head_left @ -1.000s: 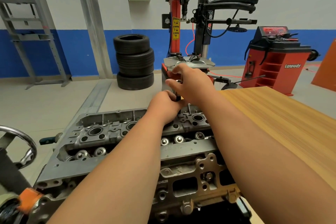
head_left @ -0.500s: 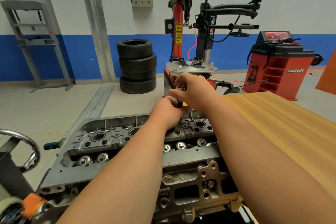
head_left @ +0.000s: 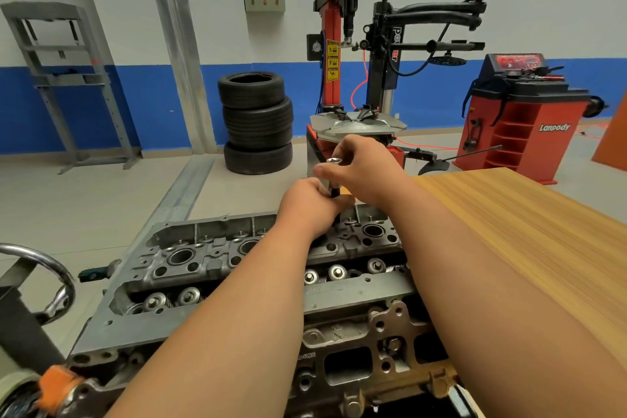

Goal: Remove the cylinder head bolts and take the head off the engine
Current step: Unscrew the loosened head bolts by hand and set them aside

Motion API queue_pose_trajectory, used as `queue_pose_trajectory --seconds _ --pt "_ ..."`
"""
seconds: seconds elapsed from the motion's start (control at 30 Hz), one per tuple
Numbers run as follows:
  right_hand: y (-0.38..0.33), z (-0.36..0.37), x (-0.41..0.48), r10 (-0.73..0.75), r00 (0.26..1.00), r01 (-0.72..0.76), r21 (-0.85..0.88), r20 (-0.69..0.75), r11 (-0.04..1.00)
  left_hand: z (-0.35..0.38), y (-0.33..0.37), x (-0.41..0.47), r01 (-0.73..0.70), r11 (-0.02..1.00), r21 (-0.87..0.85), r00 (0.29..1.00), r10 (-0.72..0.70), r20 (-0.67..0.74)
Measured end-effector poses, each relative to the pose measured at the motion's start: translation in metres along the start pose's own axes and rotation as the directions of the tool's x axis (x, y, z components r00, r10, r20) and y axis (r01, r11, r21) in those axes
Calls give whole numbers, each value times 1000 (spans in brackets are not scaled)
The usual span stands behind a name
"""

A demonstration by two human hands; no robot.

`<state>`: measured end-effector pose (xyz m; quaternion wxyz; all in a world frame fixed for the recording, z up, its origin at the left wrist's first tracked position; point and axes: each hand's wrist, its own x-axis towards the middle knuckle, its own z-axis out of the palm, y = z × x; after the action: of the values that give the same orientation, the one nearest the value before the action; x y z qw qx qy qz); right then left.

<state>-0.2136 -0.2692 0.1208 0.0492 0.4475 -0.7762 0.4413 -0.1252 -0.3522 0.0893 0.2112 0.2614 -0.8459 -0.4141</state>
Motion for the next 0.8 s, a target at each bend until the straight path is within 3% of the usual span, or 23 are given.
queue_pose_trajectory --seconds 0.23,0.37,0.47,0.57,0.67,0.8 --pt "4 -10 1 58 989 -104 363 136 926 -3 -5 -3 -102 994 48 991 97 91" --pt "6 -3 2 67 992 -85 178 103 980 -1 -5 2 -23 999 34 1000 23 3" --pt "7 -5 1 40 994 -57 172 97 983 -1 -5 2 -1 998 55 999 -1 32" --pt "3 -7 1 53 994 -73 227 93 971 1 -4 2 -18 949 314 994 -18 110" --pt "-1 -7 1 87 987 -121 266 135 956 0 0 1 -5 787 616 999 -27 42" --pt "0 -1 -2 48 972 -73 102 229 992 5 4 0 -48 644 764 999 35 33"
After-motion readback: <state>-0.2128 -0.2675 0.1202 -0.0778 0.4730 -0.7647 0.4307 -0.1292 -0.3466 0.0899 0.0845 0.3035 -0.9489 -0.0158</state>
